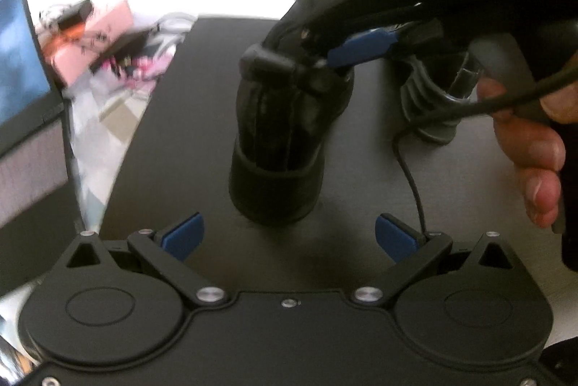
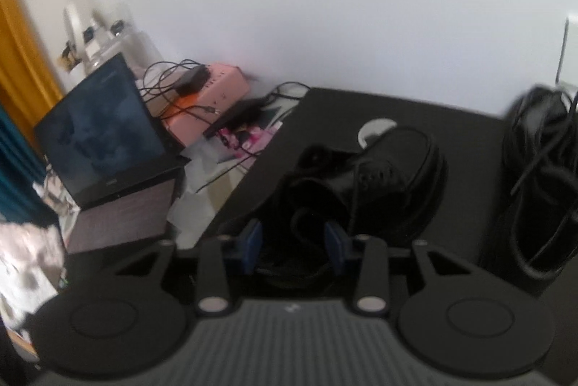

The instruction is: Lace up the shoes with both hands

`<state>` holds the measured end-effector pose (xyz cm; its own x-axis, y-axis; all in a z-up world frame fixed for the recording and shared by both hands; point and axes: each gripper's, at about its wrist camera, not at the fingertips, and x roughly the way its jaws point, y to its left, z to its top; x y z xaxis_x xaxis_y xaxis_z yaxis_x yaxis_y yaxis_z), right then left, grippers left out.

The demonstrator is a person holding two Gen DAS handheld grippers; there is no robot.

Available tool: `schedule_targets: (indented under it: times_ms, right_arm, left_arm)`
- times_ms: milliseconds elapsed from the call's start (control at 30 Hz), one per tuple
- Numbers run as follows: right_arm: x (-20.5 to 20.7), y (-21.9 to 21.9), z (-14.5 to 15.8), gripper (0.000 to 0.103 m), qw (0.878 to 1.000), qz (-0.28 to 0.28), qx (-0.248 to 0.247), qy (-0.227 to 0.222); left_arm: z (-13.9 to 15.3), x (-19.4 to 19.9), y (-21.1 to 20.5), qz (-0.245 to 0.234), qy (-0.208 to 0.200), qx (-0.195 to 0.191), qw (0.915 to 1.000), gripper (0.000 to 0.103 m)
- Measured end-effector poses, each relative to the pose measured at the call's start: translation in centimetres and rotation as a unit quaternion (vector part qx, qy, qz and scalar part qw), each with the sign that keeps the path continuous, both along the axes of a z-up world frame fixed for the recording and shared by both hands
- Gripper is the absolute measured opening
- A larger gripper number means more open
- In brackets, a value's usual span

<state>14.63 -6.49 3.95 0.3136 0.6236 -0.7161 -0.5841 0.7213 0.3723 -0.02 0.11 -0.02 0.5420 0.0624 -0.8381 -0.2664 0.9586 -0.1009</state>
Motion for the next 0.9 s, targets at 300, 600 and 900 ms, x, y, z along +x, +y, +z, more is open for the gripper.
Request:
schedule_targets:
  times_ms: [300, 600, 900]
  right_arm:
    - [-1.1, -6.5, 4.5, 0.001, 0.988, -0.053, 0.146, 0.023]
    - [-5.2, -22.1, 7.0, 0.001, 0.972, -0.171, 0.154, -0.048]
    - [-5.3, -19.6, 6.9, 0.026, 0.981, -0.115, 0.147, -0.048]
  left_arm:
    - [-0.5, -0.5, 3.0, 0.017, -0.011, -0.072, 0.9972, 0.103]
    - [1.9, -0.3, 2.6, 0.052, -0.032, -0.119, 0.9911, 0.103]
    - [1.8, 2.5, -3.2, 0.022, 0.021, -0.052, 0.9982, 0.103]
